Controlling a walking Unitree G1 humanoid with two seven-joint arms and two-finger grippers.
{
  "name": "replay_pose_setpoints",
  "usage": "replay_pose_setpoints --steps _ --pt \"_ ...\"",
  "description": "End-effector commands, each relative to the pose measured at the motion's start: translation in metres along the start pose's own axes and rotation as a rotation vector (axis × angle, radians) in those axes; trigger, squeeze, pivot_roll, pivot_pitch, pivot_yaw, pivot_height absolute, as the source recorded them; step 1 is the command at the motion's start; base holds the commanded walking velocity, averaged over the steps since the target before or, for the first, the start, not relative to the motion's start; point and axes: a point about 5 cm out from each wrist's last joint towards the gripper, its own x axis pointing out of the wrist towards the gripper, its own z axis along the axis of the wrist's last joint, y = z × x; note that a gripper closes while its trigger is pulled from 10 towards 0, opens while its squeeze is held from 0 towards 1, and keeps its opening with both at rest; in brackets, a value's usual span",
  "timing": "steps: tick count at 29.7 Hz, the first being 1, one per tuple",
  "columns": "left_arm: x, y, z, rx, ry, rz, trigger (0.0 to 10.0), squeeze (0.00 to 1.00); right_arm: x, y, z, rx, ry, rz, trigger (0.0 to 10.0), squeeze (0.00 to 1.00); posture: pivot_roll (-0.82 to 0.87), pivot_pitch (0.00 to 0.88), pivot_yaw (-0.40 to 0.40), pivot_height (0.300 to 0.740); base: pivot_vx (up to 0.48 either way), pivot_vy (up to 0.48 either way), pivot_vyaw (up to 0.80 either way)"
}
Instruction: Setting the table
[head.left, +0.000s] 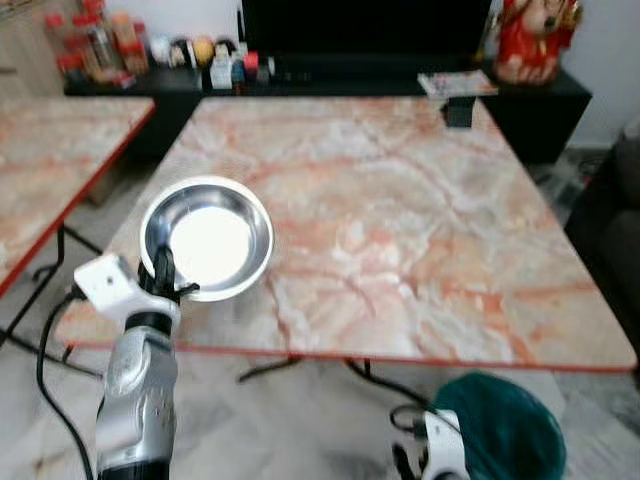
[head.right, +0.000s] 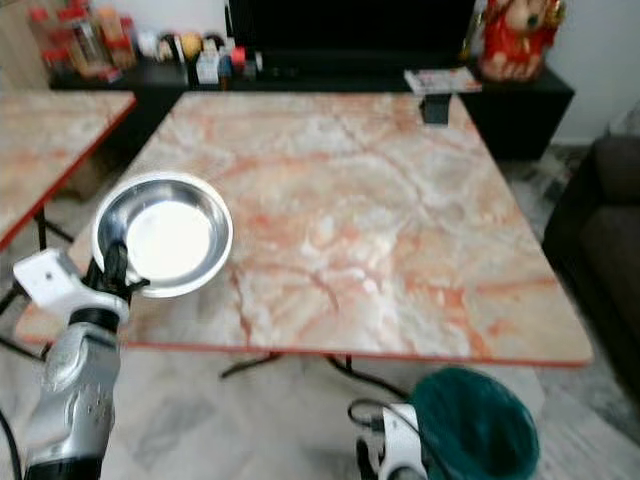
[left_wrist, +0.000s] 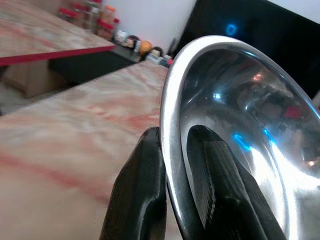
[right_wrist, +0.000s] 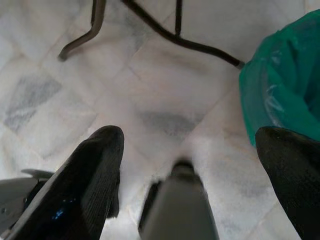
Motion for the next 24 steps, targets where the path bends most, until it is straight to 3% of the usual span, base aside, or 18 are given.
replay_pose_setpoints --steps 1,2,4,5,12,16,20,24 --pt "0.003 -0.01 0.002 -0.028 -0.005 -0.047 10.0 0.0 -0.001 -0.007 -0.003 0.01 0.006 -0.025 10.0 0.0 0.08 0.063 0.013 0.74 0.458 0.0 0.0" --pt "0.003 -0.01 0.002 -0.028 -0.005 -0.047 10.0 0.0 -0.001 -0.007 -0.003 0.01 0.006 -0.025 10.0 0.0 0.08 0.063 0.013 0.74 0.458 0.0 0.0" --pt "-0.007 -0.025 -0.011 -0.068 0.114 -0.218 10.0 0.0 -0.002 -0.007 -0.004 0.016 0.009 -0.028 10.0 0.0 0.07 0.065 0.019 0.74 0.144 0.0 0.0" --pt "-0.01 -0.027 -0.013 -0.071 0.134 -0.246 10.0 0.0 -0.002 -0.007 -0.004 0.016 0.01 -0.029 10.0 0.0 0.07 0.065 0.019 0.74 0.0 0.0 0.0" --pt "-0.031 -0.022 -0.027 -0.102 0.229 -0.257 10.0 0.0 -0.002 -0.007 -0.004 0.023 0.01 -0.033 10.0 0.0 0.07 0.069 0.025 0.74 0.0 0.0 0.0" --pt "-0.06 -0.033 -0.036 -0.143 0.405 -0.424 10.0 0.0 -0.002 -0.007 -0.007 0.022 0.019 -0.035 10.0 0.0 0.08 0.073 0.026 0.74 0.0 0.0 0.0" --pt "-0.067 -0.043 -0.034 -0.096 0.461 -0.543 10.0 0.0 -0.002 -0.006 -0.008 0.015 0.025 -0.033 10.0 0.0 0.09 0.075 0.029 0.74 0.0 0.0 0.0" --pt "-0.067 -0.051 -0.03 -0.073 0.477 -0.588 10.0 0.0 -0.002 -0.005 -0.009 0.017 0.029 -0.037 10.0 0.0 0.09 0.072 0.036 0.74 0.0 0.0 0.0"
